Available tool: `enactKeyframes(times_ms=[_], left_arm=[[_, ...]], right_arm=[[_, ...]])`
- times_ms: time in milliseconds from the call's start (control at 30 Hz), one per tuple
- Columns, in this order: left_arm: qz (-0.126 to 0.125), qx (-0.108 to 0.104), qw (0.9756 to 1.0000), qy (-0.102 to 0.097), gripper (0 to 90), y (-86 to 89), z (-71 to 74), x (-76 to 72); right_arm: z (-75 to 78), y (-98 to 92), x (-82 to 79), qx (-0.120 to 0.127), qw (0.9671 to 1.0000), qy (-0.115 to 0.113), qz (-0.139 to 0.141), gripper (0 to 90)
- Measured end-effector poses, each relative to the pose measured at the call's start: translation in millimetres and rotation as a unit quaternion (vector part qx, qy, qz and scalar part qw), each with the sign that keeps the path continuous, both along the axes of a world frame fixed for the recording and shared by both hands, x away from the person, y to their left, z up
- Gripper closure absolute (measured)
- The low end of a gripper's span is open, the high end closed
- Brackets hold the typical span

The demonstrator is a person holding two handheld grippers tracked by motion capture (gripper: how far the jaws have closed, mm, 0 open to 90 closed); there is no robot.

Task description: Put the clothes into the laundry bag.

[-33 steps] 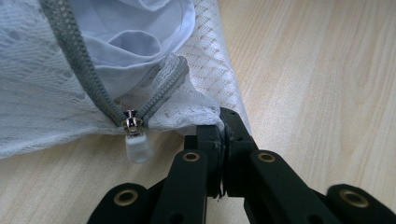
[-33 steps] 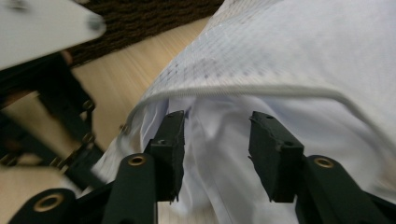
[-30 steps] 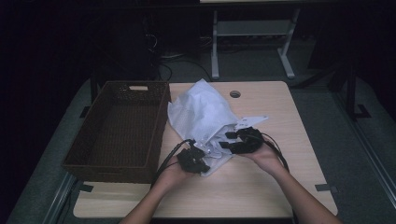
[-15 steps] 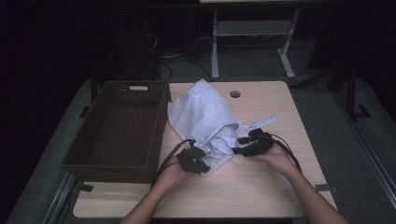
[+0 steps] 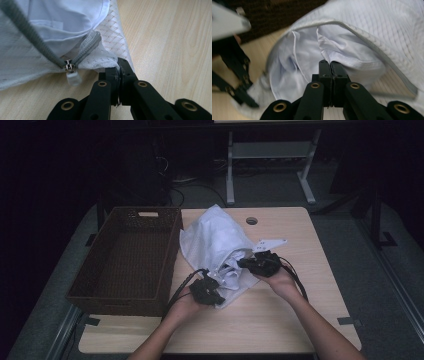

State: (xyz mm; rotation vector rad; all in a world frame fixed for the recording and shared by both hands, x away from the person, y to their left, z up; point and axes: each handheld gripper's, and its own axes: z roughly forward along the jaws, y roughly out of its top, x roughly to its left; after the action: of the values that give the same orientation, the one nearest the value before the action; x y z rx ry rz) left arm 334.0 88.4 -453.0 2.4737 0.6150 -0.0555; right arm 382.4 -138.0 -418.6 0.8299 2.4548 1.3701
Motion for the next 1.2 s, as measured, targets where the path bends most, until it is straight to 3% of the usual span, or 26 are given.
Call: enactKeyframes(times_ms=[167,367,533,700,933,1100,1200], left_arm=[[0.0,0.0,1.0,0.001,87.9,0.3,0.1,-0.2],[-0.003,0.001,1.0,0.003,88.0,0.8,0.2,0.1],[-0.002,0.0,1.0,0.004,87.9,1.4,0.1,0.2],[-0.001,-0.003,1.0,0.007,87.9,2.2,-0.4,1.1],[0.001,-0.004,1.0,0.008,87.8,1.8,-0.4,0.6],[0.001,-0.005,1.0,0.007,87.8,1.8,-0.5,0.5],[0.0,-0.003,1.0,0.006,87.7,1.7,-0.3,0.3]], right_arm=[[7.9,23.7,10.0,0.0,1.0,-0.009,-0.005,88.3],[6.5,48.5,29.2,0.011,0.9996,0.003,-0.027,88.3],[8.6,54.3,35.0,0.007,0.9994,0.008,-0.032,82.6],[17.2,42.3,23.6,0.005,0.9996,-0.003,-0.026,66.6],[26.6,4.6,3.4,0.006,0.9996,-0.011,-0.024,51.3],[22.2,-17.9,-7.1,-0.004,0.9996,0.006,-0.027,47.4],[11.4,-27.7,-14.7,-0.029,0.9991,0.022,-0.024,45.1]])
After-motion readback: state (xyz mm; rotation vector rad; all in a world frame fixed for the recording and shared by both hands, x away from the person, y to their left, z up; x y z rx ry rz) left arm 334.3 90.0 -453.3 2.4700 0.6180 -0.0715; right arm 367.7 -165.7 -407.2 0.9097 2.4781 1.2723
